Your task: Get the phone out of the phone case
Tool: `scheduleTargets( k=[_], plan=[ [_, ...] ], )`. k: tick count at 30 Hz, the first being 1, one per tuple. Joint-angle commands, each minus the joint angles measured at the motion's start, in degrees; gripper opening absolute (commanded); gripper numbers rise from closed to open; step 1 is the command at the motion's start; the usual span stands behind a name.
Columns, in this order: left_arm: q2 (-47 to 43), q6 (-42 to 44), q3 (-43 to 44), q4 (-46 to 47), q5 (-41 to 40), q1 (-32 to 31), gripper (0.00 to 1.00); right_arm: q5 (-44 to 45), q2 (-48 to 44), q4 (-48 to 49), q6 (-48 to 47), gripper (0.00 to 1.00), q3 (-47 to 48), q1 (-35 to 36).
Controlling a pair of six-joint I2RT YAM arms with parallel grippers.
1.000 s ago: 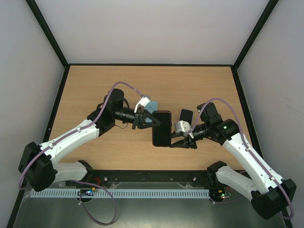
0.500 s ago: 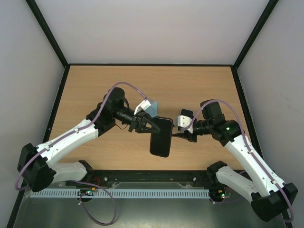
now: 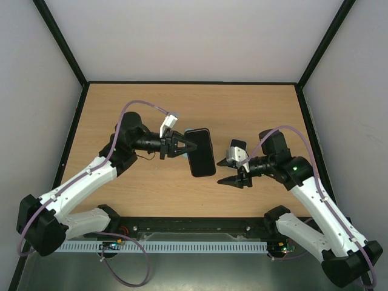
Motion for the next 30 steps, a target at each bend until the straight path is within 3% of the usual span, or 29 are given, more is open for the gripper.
scheduleTargets(
  k=[1,7,23,26,30],
  plan=[
    [0.13,-5.69,-1.70,13.13,-2.23,-0.04,0.03,-5.94,1.21,0.12,5.44,0.58,1.63,-0.11],
    [1.44,-7.49,-1.46,15.21,-0.21,-0.57,0.03,-7.69,3.93,-3.98,0.52,0.42,5.66,-0.15],
    [2.16,-5.97,0.30,11.55,1.49,-2.47,0.02,-8.67,4.39,-5.02,-1.68,0.16,6.79,-0.07],
    [3.19,-11.25,-0.15,14.90,2.33,-2.65,0.03,-7.60,4.39,-5.46,-6.14,0.12,6.43,-0.07],
    [4.97,-25.63,-1.43,27.14,6.21,-4.08,0.03,-1.50,4.67,-5.80,-13.26,0.08,6.78,-0.07]
  ],
)
